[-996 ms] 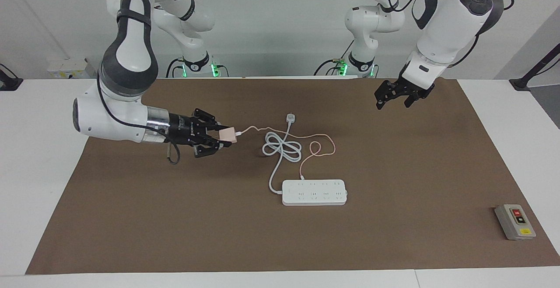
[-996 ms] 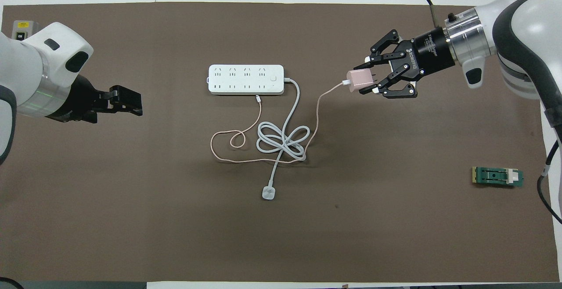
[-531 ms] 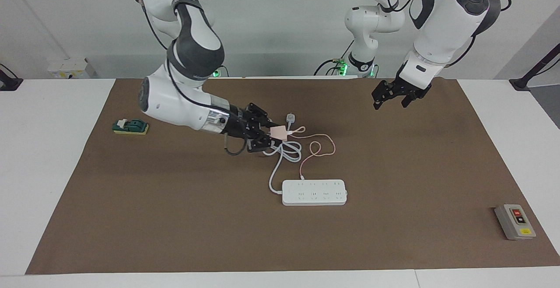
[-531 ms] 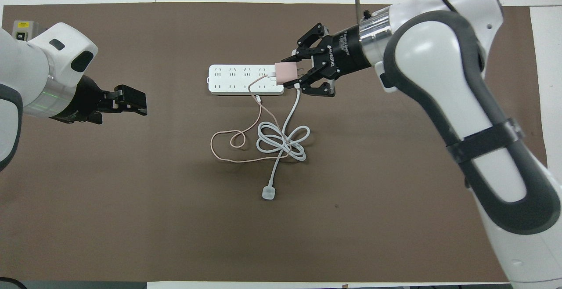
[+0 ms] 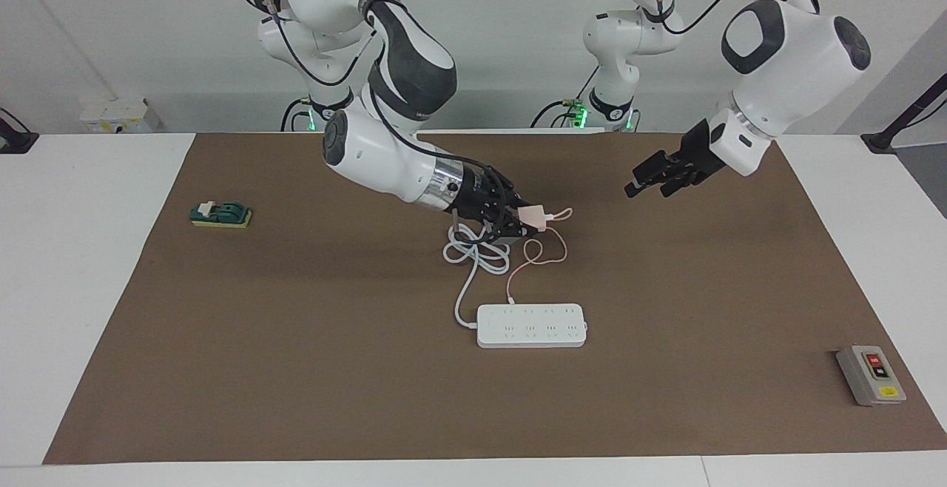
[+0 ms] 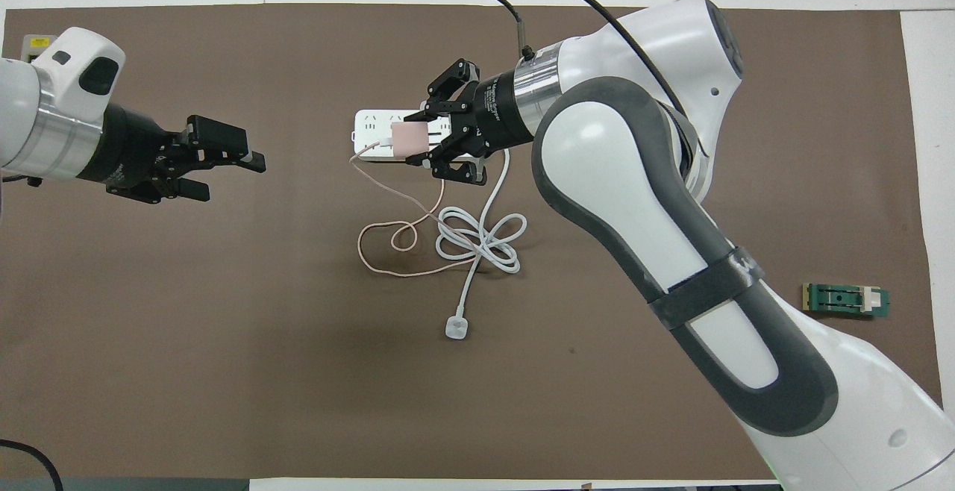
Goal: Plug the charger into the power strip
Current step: 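Lift the charger toward the power strip while the left gripper approaches, then close the left gripper on the charger held by the right gripper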
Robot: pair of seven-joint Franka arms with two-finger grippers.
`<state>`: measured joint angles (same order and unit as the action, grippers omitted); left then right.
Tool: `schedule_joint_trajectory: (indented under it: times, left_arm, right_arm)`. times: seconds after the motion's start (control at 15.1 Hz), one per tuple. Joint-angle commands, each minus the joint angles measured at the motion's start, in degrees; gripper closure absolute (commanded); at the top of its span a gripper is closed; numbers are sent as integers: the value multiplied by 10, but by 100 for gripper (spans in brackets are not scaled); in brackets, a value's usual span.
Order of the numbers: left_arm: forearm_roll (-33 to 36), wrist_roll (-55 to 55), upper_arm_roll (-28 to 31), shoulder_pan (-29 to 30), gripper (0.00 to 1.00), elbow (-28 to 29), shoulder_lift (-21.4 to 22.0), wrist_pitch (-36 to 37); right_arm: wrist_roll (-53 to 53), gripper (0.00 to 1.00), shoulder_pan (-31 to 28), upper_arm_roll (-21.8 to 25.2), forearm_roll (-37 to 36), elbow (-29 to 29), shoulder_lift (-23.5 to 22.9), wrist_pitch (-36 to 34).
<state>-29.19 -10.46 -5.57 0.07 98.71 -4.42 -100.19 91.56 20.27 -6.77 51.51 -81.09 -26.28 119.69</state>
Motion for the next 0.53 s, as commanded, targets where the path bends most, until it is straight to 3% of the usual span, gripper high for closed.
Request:
schedule_joint_trajectory:
  times: [0.0,0.33,0.46]
  left_arm:
    - [-51,88,-2,19,0,12,-8,-18]
    - [-150,212,-2,62,0,14,-51,-9]
    - [-204,276,-2,73,0,43,-57,-9]
  right_arm:
    - [10,100,7,2,10,4,-7,12]
    - [18,100,22,4,4,1,-9,23]
    - [18,100,23,3,4,1,-10,29]
